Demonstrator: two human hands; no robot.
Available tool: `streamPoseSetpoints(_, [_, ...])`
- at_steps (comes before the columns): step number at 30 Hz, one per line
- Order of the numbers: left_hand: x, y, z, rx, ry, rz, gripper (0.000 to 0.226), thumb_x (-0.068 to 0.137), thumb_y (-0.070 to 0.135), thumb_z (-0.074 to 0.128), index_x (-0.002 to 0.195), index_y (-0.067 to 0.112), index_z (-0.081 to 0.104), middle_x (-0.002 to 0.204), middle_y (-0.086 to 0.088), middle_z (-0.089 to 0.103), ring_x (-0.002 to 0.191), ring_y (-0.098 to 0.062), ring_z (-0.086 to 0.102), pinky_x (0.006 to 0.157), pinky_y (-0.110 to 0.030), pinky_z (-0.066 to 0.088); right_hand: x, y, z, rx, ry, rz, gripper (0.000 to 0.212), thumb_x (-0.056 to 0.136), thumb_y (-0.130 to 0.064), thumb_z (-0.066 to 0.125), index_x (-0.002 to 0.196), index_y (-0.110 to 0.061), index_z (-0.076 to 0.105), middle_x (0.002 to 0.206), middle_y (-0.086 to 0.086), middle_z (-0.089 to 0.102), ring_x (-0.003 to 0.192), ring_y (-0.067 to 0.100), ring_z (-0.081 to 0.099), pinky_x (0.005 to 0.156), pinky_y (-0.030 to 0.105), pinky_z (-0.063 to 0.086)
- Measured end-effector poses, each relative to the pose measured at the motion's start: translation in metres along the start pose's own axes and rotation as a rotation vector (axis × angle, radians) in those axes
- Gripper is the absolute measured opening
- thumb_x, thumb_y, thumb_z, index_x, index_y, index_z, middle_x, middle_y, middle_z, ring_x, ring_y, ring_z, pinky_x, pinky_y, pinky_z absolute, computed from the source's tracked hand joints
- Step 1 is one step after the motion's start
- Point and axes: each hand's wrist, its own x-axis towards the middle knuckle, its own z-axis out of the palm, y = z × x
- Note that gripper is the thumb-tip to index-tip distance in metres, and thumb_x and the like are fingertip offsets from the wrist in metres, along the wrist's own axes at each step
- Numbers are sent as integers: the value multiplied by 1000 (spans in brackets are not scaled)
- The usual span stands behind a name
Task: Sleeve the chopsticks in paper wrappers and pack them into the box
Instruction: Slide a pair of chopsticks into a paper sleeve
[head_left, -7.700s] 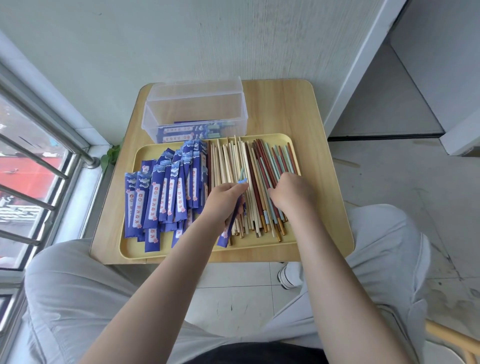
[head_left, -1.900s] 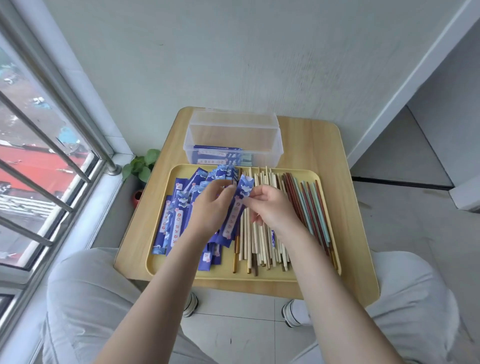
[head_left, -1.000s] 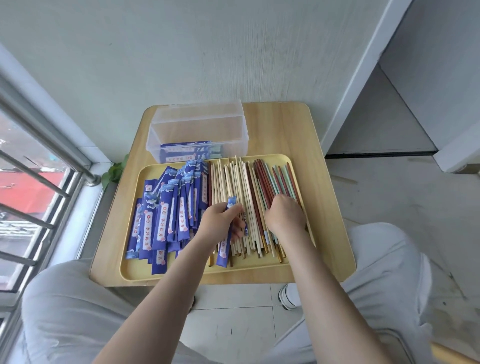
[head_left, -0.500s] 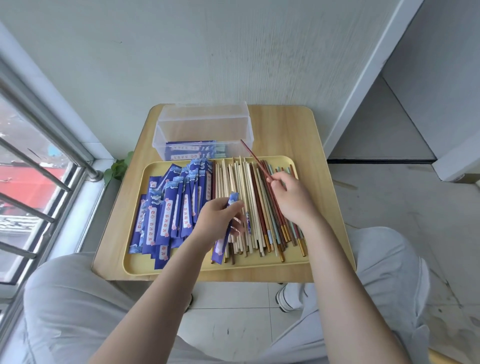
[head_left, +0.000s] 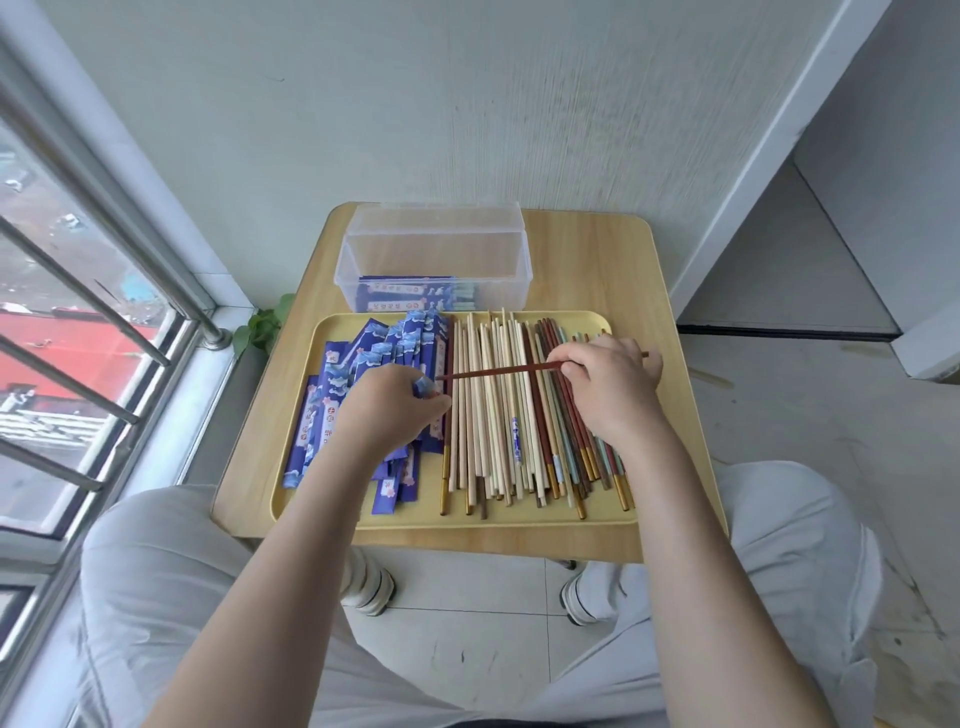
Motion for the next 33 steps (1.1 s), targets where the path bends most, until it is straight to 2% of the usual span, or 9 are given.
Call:
streamPoseSetpoints(7, [-1, 3, 1, 135, -85, -18, 23, 87, 33, 73, 74, 16, 64, 73, -4, 65, 62, -15, 56, 55, -26, 43, -2, 0, 0, -49, 26, -41, 30, 106, -23, 46, 117, -38, 70, 118, -3, 59, 125, 25, 39, 118, 61, 7])
streamPoseSetpoints(12, [-3, 7, 3, 162, -98, -11, 32, 87, 28, 72, 63, 23, 52, 62, 6, 53, 55, -8, 48, 47, -22, 33, -4, -1, -1, -59, 13, -58, 30, 105, -23, 47, 119, -37, 70, 118, -3, 58, 127, 25, 38, 120, 59, 2])
streamPoseSetpoints(17, [-2, 18, 12, 263, -192, 55, 34, 87, 39, 71, 69, 17, 53, 64, 4, 50, 56, -12, 46, 51, -23, 37, -8, -24, 6, -88, -27, -175, 23, 102, -29, 55, 114, -40, 71, 114, -5, 62, 126, 23, 43, 121, 56, -3])
streamPoseSetpoints(20, [-4, 27, 22, 202, -303, 152, 43, 88, 49, 68, 70, 17, 46, 67, 2, 46, 59, -13, 41, 56, -24, 34, -14, -43, 14, -59, -77, -251, 19, 99, -33, 59, 109, -42, 73, 111, -11, 62, 122, 20, 43, 119, 61, -4])
streamPoseSetpoints(22, [-7, 31, 24, 102, -340, 208, 35, 90, 47, 67, 78, 19, 48, 73, 3, 50, 65, -14, 45, 59, -26, 36, -15, -48, 17, -22, -111, -265, 17, 99, -34, 60, 108, -39, 73, 109, -12, 63, 119, 18, 43, 120, 60, 0])
streamPoseSetpoints(25, [-13, 31, 27, -100, -362, 207, 21, 93, 36, 61, 102, 19, 54, 87, 3, 55, 76, -15, 51, 67, -28, 42, -14, -45, 19, 68, -134, -239, 21, 92, -32, 70, 113, -28, 68, 113, -4, 60, 113, 19, 46, 111, 46, 31])
streamPoseSetpoints(27, [-18, 29, 32, -175, -345, 206, 16, 97, 36, 55, 99, 20, 52, 80, 1, 53, 67, -15, 46, 64, -31, 39, -12, -41, 18, 136, -134, -213, 29, 90, -27, 73, 118, -24, 64, 121, -1, 53, 115, 19, 48, 94, 33, 42])
streamPoseSetpoints(30, [-22, 27, 42, -280, -298, 226, 20, 105, 40, 43, 94, 26, 52, 68, 3, 49, 53, -8, 41, 58, -30, 37, -9, -36, 15, 237, -108, -232, 31, 94, -20, 67, 124, -23, 61, 134, -6, 44, 116, 8, 46, 86, 14, 36])
streamPoseSetpoints(33, [-23, 23, 47, -471, -342, 113, 30, 107, 38, 39, 97, 18, 59, 65, 1, 47, 42, -8, 45, 48, -27, 39, -6, -30, 14, 450, 88, -171, 32, 96, -14, 61, 127, -19, 58, 129, -6, 45, 114, 0, 41, 85, -3, 27])
